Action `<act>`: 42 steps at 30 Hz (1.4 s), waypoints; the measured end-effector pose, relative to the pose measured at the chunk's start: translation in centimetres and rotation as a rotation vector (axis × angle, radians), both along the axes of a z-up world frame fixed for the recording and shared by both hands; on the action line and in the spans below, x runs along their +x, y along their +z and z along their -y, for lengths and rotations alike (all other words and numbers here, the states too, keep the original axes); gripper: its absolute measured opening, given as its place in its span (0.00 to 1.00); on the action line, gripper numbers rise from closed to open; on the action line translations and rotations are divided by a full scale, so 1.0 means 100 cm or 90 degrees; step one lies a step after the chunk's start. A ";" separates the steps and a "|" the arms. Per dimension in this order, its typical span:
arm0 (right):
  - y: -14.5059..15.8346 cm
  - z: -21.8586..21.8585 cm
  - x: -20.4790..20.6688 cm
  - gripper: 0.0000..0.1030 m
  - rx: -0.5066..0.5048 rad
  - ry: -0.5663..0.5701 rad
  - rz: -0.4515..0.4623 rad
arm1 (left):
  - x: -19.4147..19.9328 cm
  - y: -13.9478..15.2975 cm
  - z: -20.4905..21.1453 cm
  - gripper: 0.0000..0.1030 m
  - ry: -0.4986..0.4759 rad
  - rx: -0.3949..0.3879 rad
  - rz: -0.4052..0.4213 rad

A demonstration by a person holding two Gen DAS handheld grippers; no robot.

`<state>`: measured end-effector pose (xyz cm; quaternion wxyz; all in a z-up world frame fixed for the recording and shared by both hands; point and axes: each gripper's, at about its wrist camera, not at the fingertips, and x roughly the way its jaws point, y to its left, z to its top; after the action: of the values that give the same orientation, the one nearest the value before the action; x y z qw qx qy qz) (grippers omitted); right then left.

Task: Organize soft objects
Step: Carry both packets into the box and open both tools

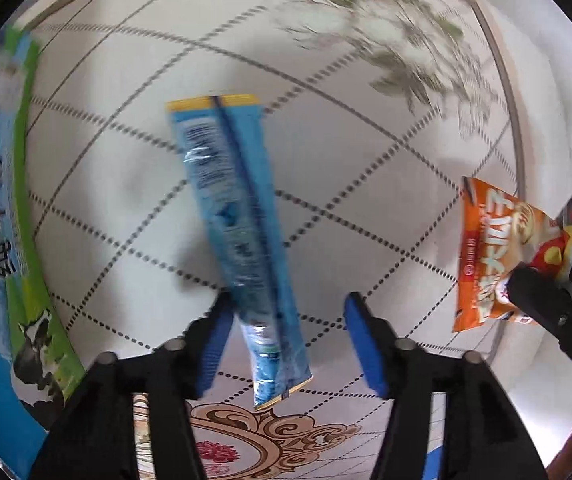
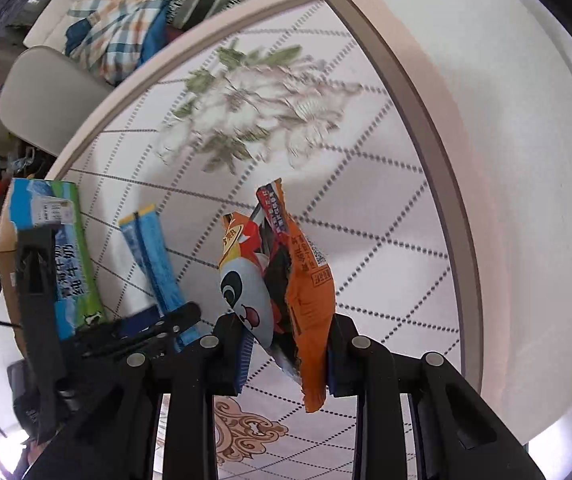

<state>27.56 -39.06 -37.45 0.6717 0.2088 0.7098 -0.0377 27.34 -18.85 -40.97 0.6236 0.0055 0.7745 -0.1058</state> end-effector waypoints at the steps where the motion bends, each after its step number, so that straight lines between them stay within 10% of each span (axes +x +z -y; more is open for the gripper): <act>1: -0.004 0.001 -0.002 0.29 0.004 -0.003 -0.005 | -0.002 0.001 0.004 0.55 -0.010 0.014 0.012; 5: -0.010 -0.002 -0.008 0.29 0.007 -0.006 -0.007 | -0.007 0.006 0.007 0.20 -0.014 0.032 0.045; 8: -0.009 -0.004 -0.011 0.29 0.016 -0.013 -0.001 | -0.011 0.011 0.002 0.15 -0.015 0.029 0.047; 21: 0.040 -0.015 -0.026 0.29 0.061 -0.023 0.058 | -0.044 0.128 -0.041 0.13 0.023 -0.049 0.182; 34: 0.145 -0.163 -0.031 0.29 0.115 0.090 0.160 | -0.039 0.232 -0.189 0.13 0.092 -0.069 0.291; 42: 0.135 -0.287 -0.016 0.29 0.119 0.145 0.139 | -0.018 0.209 -0.287 0.13 0.133 -0.037 0.254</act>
<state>25.97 -10.37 -23.98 0.7222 0.1914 0.6524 0.1274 25.51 9.83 -20.11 0.7719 -0.0723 0.6288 -0.0600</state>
